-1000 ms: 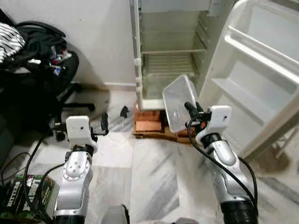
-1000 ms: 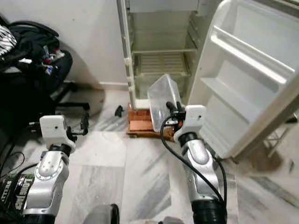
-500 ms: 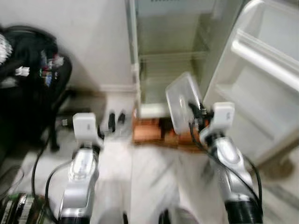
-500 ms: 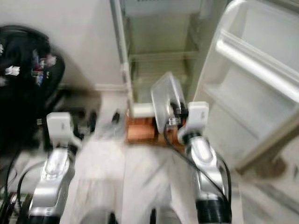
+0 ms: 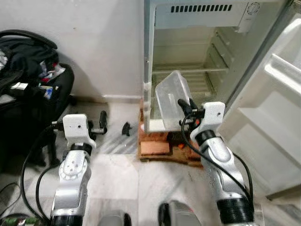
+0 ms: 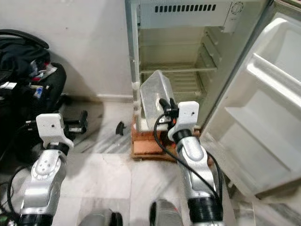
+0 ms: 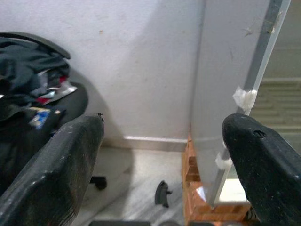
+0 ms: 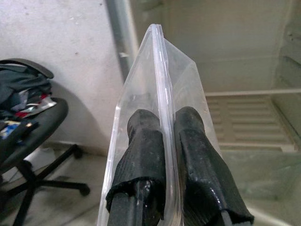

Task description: Restocking fridge

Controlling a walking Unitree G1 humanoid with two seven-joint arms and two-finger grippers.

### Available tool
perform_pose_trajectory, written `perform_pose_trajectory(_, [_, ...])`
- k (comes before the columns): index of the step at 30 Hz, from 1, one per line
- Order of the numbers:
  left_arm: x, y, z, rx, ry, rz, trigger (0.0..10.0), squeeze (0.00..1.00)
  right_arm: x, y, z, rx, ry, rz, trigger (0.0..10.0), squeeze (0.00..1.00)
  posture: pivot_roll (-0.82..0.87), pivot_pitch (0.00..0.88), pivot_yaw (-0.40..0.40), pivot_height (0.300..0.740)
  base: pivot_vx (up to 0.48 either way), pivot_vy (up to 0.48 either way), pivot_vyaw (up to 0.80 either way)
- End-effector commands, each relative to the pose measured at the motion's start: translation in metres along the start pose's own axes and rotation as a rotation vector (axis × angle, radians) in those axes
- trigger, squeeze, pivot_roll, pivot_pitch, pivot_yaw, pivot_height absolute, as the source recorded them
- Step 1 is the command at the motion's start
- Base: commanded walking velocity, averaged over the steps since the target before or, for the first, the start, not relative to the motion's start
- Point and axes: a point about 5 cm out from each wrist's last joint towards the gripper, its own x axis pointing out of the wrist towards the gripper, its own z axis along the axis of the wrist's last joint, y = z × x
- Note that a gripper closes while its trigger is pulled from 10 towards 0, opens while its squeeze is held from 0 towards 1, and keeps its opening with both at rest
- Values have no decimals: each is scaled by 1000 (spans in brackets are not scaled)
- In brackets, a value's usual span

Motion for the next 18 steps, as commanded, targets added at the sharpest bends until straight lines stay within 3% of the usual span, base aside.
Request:
perform_pose_trajectory(1, [0,-1,1,12,-3,-12,10000,0,0,-4,2,0,-7,-20,10000,0,40,111,-9,740,390,277,0])
perform_pose_trajectory(4, [0,-1,1,16,-2,-16,10000,0,0,-4,1,-1,-7,-22,10000,0,40,110,-8,740,393,275,0])
perform_pose_trajectory(13, [1,-7,-4,64,37,-49,10000,0,2,-6,3,-15,-18,-44,10000,0,39,110,-6,740,408,0,0])
perform_pose_trajectory(18, [0,-10,-6,37,44,-58,10000,0,2,-7,3,-18,-19,-49,10000,0,40,111,-7,740,56,0,0])
